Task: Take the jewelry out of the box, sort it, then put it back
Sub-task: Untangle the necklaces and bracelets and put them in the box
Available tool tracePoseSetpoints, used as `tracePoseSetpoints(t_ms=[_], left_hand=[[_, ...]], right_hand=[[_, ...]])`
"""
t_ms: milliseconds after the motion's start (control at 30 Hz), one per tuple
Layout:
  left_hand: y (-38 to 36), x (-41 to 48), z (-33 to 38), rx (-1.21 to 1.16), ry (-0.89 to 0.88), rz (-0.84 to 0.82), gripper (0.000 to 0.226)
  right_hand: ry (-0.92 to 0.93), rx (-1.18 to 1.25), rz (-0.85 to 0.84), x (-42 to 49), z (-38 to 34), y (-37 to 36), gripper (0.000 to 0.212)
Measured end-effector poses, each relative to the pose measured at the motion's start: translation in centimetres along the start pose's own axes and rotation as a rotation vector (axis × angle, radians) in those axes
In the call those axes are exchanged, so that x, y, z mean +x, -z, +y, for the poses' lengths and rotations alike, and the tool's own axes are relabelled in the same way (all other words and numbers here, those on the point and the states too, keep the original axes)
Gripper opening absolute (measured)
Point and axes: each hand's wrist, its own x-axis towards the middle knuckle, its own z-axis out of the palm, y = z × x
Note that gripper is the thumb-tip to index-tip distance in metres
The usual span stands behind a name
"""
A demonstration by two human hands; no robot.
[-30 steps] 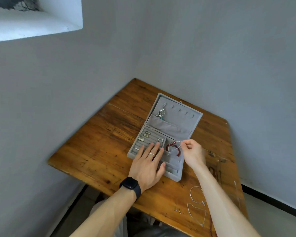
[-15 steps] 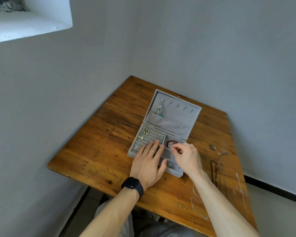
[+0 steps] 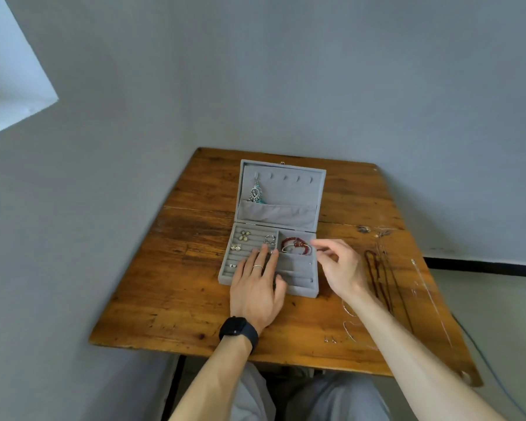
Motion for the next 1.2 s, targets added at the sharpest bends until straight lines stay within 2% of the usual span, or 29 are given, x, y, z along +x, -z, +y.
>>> tracePoseSetpoints(t_ms=[167, 333, 533, 700, 900, 1200], left_hand=[[0.4, -0.1, 0.4, 0.009, -0.002, 0.007, 0.056], [0.7, -0.9, 1.0, -0.006, -0.09, 0.021, 0.052], [0.4, -4.5, 2.8, 0.008, -0.276, -0.024, 0.062], [-0.1, -6.3, 2.6, 0.103, -0.207, -0.173, 0.069], [0.0, -6.4, 3.0, 0.107, -0.19, -0.221, 0.068], [-0.3, -6.4, 2.8, 0.087, -0.181, -0.232, 0.069]], right_hand=[[-0.061, 0.035, 0.096, -4.8, 2.4, 6.0, 0.027], [-0.121, -0.013, 0.113, -9.6, 4.2, 9.0, 0.024], [-0.059, -0.288, -0.021, -14.0, 4.7, 8.9, 0.022], [0.038, -0.488, -0.032, -17.5, 4.7, 6.9, 0.035], [0.18, -0.663, 0.044, -19.7, 5.1, 6.6, 0.045], [0.332, -0.504, 0.114, -19.2, 6.5, 6.3, 0.008]])
